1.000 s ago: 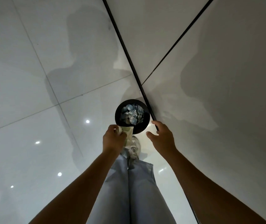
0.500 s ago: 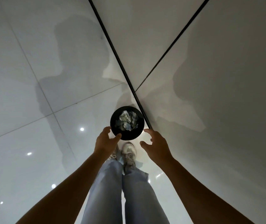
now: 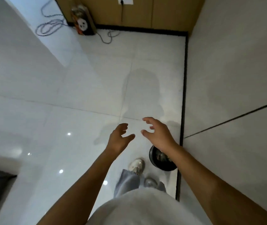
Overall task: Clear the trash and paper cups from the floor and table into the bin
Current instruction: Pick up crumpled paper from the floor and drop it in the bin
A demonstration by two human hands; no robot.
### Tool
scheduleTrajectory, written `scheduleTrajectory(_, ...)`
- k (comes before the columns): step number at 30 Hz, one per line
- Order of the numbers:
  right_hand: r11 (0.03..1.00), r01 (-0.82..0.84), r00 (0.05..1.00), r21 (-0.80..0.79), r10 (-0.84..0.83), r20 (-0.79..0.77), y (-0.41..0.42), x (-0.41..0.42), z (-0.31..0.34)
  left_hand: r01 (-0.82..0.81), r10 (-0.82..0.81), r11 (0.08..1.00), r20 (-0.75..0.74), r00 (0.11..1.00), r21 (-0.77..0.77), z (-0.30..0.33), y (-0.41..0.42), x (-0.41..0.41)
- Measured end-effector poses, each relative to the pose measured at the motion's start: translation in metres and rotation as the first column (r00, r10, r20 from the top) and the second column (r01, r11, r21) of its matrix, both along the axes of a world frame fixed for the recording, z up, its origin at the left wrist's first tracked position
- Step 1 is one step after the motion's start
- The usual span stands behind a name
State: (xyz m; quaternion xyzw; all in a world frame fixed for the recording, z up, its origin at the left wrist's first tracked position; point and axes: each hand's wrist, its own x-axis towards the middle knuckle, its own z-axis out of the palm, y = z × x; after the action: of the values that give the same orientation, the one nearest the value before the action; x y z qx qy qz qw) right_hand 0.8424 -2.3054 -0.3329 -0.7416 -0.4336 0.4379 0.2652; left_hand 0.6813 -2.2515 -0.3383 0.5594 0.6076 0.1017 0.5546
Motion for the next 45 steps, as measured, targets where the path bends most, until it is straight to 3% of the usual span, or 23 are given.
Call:
scheduleTrajectory(4,0.958,-0.275,0.961,0.080,0.275,0.012,0.017,-0.053,0.046,-0.304,0.298,0.951,0.097,0.950,0.051,0.051,-0.030,-0.064)
scheduleTrajectory(8,0.851,-0.507,0.861,0.136,0.509,0.022,0.019,-0.129,0.087,-0.525,0.508,0.847,0.162,0.846,0.084,0.090,-0.073,-0.140)
scheduleTrajectory(14,0.578,-0.793,0.594,0.195,0.804,0.033,-0.008,-0.282,0.141,-0.827,0.786,0.548,0.259,0.561,0.127,0.128,-0.167,-0.276)
scheduleTrajectory(18,0.369,-0.900,0.386,0.230,0.922,0.032,-0.060,-0.413,0.165,-0.942,0.888,0.295,0.318,0.332,0.161,0.143,-0.254,-0.380)
scheduleTrajectory(21,0.204,-0.948,0.223,0.244,0.973,0.053,-0.118,-0.518,0.173,-0.980,0.921,0.106,0.354,0.160,0.168,0.152,-0.332,-0.458)
scheduleTrajectory(25,0.054,-0.965,0.041,0.256,0.998,-0.055,-0.209,-0.651,0.181,-0.983,0.934,-0.101,0.354,-0.040,0.156,0.167,-0.453,-0.558)
scheduleTrajectory(30,-0.039,-0.962,-0.111,0.270,0.961,-0.253,-0.317,-0.787,0.187,-0.925,0.900,-0.325,0.364,-0.238,0.198,0.189,-0.582,-0.652)
scheduleTrajectory(37,-0.180,-0.949,-0.271,0.258,0.884,-0.380,-0.415,-0.949,0.189,-0.825,0.819,-0.526,0.386,-0.425,0.208,0.195,-0.681,-0.766)
scheduleTrajectory(45,-0.257,-0.928,-0.346,0.270,0.865,-0.364,-0.455,-1.155,0.188,-0.765,0.765,-0.609,0.409,-0.498,0.209,0.199,-0.709,-0.962)
